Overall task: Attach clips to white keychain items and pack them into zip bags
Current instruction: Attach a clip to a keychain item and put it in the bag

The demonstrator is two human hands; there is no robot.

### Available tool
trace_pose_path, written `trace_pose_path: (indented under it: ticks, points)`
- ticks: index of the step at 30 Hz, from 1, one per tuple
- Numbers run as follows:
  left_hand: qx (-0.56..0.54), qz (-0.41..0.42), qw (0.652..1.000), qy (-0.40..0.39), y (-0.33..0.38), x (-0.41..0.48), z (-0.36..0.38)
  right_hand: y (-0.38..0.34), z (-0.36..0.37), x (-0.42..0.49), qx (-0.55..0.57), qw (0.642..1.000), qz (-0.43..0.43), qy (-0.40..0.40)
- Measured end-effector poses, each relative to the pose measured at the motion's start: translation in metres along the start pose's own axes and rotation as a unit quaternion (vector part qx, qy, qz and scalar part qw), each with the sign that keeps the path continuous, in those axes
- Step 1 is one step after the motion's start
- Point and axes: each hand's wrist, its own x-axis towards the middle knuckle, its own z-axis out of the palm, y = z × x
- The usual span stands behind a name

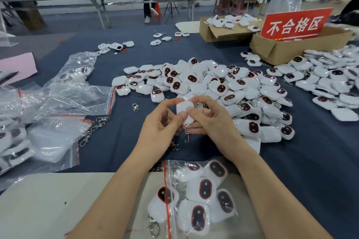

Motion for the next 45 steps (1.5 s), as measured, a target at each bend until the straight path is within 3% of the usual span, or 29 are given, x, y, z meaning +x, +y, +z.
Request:
trace_pose_path:
  ticks: [16, 33, 45]
  points:
    - [-0.109, -0.051, 0.993, 0.004, 0.004, 0.0, 0.001, -0.001, 0.004, -0.004, 0.059, 0.998, -0.014, -0.02]
    - [-0.071, -0.045, 0.994, 0.068, 0.002, 0.0, 0.007, 0.006, 0.01, 0.002, -0.05, 0.998, -0.025, 0.012]
    - [-0.072, -0.053, 0.993, 0.082, 0.0, 0.001, 0.004, 0.011, 0.01, 0.005, -0.05, 0.998, -0.027, 0.021]
